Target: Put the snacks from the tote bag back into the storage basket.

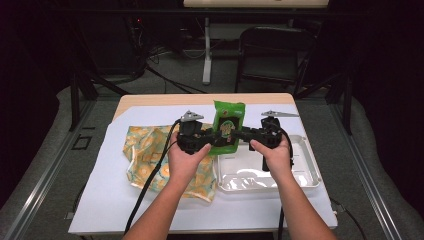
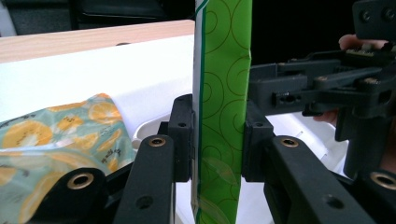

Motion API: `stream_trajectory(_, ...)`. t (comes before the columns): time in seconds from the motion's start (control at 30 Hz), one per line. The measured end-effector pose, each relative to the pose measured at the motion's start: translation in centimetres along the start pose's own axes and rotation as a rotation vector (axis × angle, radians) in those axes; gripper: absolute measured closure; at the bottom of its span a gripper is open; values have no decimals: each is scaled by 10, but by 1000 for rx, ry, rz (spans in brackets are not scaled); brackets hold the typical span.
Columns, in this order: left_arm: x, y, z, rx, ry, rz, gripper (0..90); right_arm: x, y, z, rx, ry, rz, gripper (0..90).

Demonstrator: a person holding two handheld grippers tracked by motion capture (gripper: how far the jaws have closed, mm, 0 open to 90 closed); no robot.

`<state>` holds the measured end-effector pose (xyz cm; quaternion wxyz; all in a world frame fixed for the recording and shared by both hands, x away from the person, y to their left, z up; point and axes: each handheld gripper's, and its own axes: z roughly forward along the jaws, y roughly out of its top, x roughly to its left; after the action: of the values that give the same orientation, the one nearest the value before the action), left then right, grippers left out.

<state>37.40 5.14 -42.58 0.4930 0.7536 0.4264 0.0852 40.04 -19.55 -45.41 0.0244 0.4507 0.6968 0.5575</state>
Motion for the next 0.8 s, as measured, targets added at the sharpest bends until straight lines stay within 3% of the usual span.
stream_trajectory(0.53,0,-3,23,27,-14,-5,708,-16,0,-5,-3,-48,26,601)
stream_trajectory(0.8,3,-5,30,42,-24,-7,705,-21,-1,-6,14,-80,14,707)
